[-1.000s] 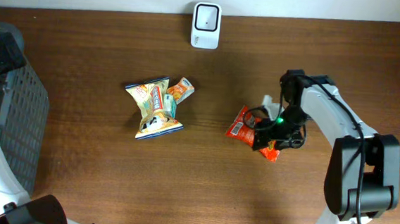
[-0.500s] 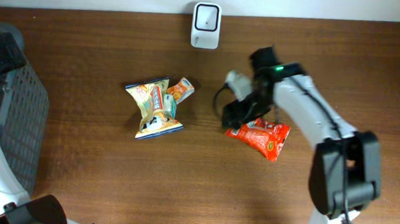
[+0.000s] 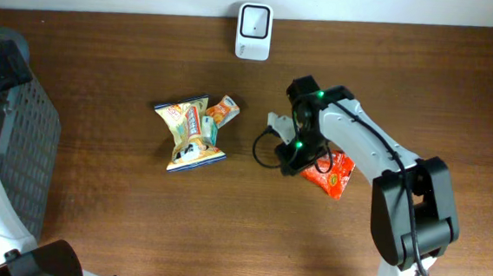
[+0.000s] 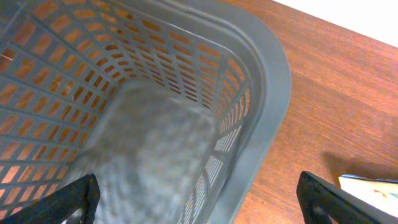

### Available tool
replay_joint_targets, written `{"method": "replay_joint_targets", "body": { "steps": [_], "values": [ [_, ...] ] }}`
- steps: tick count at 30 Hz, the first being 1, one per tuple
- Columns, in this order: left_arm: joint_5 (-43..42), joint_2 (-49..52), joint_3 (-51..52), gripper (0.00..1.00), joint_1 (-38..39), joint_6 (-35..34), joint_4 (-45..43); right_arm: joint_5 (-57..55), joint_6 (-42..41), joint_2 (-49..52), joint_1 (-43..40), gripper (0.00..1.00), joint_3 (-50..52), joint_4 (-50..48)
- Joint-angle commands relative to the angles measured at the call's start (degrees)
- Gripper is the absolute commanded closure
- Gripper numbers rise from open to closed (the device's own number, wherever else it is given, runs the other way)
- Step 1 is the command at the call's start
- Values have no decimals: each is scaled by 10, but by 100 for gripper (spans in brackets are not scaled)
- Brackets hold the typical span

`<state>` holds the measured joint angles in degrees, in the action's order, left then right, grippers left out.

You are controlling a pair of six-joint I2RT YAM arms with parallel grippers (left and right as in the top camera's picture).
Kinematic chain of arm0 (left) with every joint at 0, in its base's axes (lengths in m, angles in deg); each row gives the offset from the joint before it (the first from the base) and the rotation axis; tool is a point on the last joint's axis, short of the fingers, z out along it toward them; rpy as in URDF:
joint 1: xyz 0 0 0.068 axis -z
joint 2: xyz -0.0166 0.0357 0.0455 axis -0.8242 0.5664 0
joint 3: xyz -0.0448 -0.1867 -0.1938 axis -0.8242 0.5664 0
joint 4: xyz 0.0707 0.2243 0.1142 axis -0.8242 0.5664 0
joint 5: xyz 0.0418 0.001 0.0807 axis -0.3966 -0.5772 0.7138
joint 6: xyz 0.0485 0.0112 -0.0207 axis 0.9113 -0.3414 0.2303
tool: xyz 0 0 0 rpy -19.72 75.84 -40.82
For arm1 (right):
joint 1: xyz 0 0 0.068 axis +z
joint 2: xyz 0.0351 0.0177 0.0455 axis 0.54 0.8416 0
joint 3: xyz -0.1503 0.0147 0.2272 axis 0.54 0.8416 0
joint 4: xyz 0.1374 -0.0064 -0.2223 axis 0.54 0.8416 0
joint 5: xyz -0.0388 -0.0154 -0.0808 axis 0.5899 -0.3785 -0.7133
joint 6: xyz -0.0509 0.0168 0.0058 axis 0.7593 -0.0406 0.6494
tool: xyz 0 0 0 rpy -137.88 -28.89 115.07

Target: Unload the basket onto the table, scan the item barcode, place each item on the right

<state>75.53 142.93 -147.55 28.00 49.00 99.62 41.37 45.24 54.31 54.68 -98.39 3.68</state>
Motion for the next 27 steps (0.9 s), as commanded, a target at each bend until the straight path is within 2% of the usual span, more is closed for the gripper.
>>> {"method": "replay_joint_targets", "body": {
  "steps": [1,4,11,14,19,22,23,24,27],
  "values": [
    [0,-2,0,1,-2,9,0,-7,-2,2,6,90,41,-20],
    [0,-2,0,1,-2,9,0,-38,-7,2,6,92,62,-59],
    [0,-2,0,1,-2,9,0,-155,-136,3,-24,93,61,-203],
    [0,-2,0,1,-2,9,0,-150,-146,3,-47,84,61,-230],
    [0,-2,0,1,-2,9,0,-100,-151,2,-81,84,40,-235],
    [0,-2,0,1,-2,9,0,-29,-151,-5,-102,69,-6,-187],
    [0,-2,0,1,-2,9,0,-3,-151,-10,-110,59,-23,-166],
    [0,-2,0,1,-2,9,0,15,-161,-16,-120,54,-36,-146],
    [0,-2,0,1,-2,9,0,40,-172,-37,-153,46,-49,-107]
  ]
}}
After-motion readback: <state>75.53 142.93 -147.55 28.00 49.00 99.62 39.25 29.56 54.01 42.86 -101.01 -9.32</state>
